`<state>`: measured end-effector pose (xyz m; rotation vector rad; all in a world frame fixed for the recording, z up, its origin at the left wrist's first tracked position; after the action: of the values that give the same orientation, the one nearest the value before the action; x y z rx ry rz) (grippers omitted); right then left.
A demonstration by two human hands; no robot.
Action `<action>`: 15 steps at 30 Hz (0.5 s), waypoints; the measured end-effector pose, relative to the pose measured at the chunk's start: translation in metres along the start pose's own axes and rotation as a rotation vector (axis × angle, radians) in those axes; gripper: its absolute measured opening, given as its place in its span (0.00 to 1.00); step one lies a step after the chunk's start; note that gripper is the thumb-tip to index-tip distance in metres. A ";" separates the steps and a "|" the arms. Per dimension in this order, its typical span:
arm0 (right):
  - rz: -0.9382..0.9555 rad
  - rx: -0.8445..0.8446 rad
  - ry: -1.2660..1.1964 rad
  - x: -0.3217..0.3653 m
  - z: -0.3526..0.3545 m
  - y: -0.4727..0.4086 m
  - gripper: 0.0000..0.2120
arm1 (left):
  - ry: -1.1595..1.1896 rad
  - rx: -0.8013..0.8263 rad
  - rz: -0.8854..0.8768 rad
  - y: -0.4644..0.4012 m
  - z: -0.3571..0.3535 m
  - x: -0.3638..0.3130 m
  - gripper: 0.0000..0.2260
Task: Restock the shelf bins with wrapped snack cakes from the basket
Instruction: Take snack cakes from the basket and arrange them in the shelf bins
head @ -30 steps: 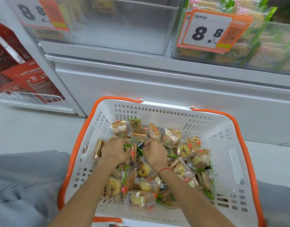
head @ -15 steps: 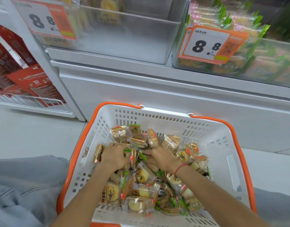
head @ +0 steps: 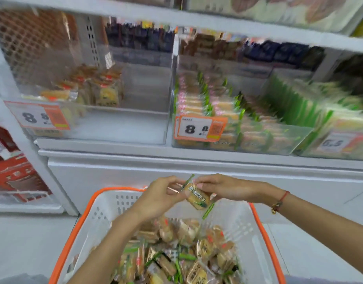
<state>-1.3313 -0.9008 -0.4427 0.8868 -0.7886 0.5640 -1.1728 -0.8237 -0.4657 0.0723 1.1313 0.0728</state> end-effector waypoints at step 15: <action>0.612 -0.760 0.201 0.106 0.142 0.099 0.14 | -0.445 -0.359 -0.537 -0.065 0.046 -0.198 0.13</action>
<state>-1.3912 -0.9577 -0.2574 -0.1269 -0.9901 0.7894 -1.2136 -0.9077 -0.2740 -0.5122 0.6501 -0.2116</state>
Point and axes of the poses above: each hand's wrist, its own y-axis away from the middle knuckle, its own z-axis out of the back of the hand, x = y × z, the point moved 3 cm from there along -y, towards the middle knuckle, and after that the axes turned 3 degrees about -y, right-handed, at the moved point
